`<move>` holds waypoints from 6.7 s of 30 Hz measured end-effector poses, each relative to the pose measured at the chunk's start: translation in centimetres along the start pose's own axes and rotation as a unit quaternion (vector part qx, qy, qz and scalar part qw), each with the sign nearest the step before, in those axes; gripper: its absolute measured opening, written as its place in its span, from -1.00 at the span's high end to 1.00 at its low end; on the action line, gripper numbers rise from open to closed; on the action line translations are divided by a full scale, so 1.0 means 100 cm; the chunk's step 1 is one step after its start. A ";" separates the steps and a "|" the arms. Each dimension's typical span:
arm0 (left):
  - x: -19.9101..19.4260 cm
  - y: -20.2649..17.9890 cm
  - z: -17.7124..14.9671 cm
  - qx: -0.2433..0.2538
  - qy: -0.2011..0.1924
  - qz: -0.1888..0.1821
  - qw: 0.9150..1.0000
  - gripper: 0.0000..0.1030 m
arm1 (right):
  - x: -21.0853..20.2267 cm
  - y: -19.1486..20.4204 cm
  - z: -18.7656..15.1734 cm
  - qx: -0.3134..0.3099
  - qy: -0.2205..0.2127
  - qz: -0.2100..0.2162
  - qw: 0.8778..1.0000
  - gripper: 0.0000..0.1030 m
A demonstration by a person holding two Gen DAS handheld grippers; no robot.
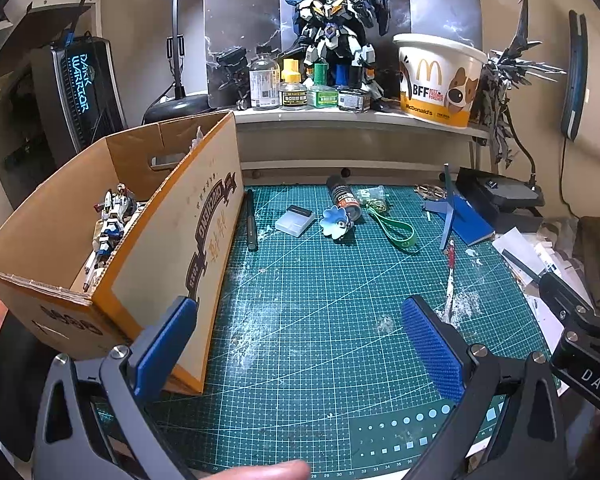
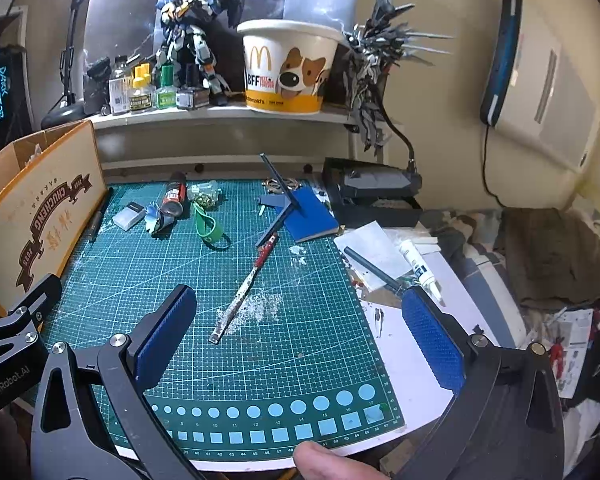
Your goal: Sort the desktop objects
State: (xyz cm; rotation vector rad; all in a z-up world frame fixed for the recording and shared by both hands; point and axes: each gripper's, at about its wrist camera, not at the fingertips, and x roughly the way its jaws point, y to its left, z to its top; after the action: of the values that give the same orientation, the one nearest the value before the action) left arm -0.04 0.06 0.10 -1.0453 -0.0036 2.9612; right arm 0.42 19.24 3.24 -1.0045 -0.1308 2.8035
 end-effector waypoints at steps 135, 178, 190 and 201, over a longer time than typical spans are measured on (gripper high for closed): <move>0.200 0.003 0.038 0.001 0.128 0.015 0.992 0.05 | 0.151 -0.003 0.066 -0.129 0.085 0.393 0.906 0.06; 0.111 -0.010 0.087 0.053 0.058 -0.053 0.995 0.76 | 0.108 -0.008 0.053 -0.062 0.072 0.328 0.940 0.07; 0.003 -0.018 0.065 0.045 -0.044 -0.091 0.994 0.76 | 0.029 -0.014 0.047 -0.021 -0.006 0.239 0.971 0.07; -0.043 0.003 0.031 0.031 -0.080 -0.111 0.990 0.76 | -0.008 0.020 0.021 -0.026 -0.021 0.204 0.978 0.07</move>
State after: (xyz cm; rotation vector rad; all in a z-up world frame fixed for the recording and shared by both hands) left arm 1.41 -0.27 5.23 -0.7446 -0.0268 2.8140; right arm -0.55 17.09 5.03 -1.0933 0.0000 3.2056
